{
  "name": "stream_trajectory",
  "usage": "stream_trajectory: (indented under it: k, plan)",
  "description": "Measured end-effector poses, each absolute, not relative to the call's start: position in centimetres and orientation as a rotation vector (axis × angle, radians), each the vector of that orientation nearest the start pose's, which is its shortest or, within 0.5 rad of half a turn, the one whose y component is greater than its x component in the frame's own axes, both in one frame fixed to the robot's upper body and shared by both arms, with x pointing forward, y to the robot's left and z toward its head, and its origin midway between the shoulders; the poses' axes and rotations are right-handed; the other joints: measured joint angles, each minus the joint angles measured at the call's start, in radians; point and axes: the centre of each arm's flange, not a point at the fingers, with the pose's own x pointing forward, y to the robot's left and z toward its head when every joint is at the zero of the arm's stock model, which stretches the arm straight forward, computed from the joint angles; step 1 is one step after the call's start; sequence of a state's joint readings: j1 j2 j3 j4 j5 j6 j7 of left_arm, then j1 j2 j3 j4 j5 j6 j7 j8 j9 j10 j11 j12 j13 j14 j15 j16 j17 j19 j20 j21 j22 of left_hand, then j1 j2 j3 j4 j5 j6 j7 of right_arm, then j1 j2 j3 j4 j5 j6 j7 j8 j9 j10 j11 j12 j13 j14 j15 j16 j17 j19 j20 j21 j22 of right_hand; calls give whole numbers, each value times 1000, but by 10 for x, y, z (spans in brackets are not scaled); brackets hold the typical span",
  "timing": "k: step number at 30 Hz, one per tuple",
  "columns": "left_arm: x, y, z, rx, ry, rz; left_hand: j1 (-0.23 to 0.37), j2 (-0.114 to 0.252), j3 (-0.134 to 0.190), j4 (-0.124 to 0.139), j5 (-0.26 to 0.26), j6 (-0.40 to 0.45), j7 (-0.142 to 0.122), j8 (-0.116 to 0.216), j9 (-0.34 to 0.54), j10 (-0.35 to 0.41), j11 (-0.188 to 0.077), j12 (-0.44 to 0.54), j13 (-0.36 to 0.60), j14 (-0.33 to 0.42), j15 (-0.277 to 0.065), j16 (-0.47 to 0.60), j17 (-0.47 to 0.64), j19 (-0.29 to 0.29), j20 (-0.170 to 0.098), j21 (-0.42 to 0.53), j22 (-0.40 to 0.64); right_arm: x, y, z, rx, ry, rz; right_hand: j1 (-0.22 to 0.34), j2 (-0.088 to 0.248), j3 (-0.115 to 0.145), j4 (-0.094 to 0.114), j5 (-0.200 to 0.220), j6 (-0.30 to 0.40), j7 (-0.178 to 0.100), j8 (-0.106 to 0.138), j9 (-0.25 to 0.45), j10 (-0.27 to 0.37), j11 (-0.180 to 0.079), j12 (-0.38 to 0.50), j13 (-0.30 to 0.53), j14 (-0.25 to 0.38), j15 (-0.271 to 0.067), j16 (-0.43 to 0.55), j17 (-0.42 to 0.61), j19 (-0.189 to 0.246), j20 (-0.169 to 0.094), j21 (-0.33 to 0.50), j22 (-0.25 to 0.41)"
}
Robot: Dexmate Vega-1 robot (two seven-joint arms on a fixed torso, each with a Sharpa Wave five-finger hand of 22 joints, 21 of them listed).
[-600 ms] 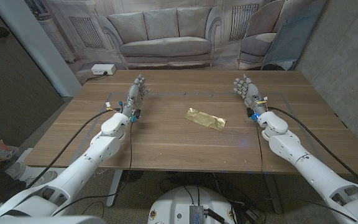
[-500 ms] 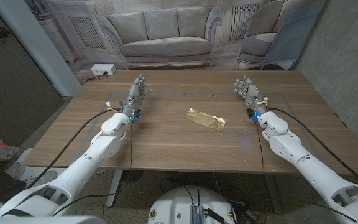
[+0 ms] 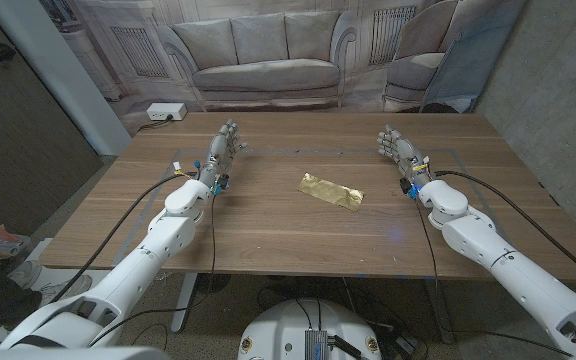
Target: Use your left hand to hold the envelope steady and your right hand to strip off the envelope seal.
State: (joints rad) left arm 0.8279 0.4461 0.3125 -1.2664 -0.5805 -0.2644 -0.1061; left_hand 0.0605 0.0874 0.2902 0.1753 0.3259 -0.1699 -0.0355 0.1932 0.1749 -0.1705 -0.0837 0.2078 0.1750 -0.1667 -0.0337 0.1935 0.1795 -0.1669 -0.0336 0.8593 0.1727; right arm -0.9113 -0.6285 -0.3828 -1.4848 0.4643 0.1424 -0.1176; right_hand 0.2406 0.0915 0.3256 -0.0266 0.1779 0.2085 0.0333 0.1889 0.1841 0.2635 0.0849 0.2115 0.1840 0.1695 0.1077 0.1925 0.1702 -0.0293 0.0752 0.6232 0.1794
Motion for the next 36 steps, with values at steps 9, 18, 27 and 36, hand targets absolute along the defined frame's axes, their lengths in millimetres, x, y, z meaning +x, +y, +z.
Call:
stream_trajectory:
  k: [9, 18, 27, 36]
  plan:
    - [661, 281, -24, -20, -590, -254, 0, 0, 0, 0, 0, 0, 0, 0, 5, -2, 2, 0, 0, 0, 0, 0, -3, 0, 0, -5, -1, 618, -292, -35, -347, -519, 75, 9, -1, 4, -12, 0, 1, -4, 4, 0, 5, 5, 8, 0, 0, 0, 0, 0, 2, 9, -9, 0]
    - [664, 280, -23, -18, -588, -262, 0, 0, 4, -4, 4, 0, 0, 0, 5, 11, 15, 0, 0, 0, 0, 0, -3, 0, 0, -9, -1, 605, -286, -35, -501, -511, 20, 22, 1, 8, -22, 0, 9, -13, 8, 0, 11, 0, 8, 0, 5, -4, 0, 0, -2, 13, -13, 0]
    - [668, 279, -22, -13, -583, -278, 0, 0, 4, -4, 4, 0, 0, 0, 5, 18, 21, 0, 4, 0, 0, 0, -3, 0, 0, -13, -1, 589, -273, -38, -628, -523, -25, 36, 7, 12, -32, 0, 20, -15, 8, 0, 19, -8, 8, 6, 8, -8, 0, 0, 4, 18, -17, 0]
    - [672, 278, -21, -13, -578, -290, 0, 0, 4, -4, 4, 0, 0, 0, 4, 25, 29, 0, 4, 0, 0, 0, -3, -1, 9, -17, 2, 576, -263, -43, -718, -542, -83, 57, 10, 23, -51, 0, 36, -21, 15, 0, 39, -7, 15, 6, 23, -23, 0, 0, 11, 25, -21, 0]
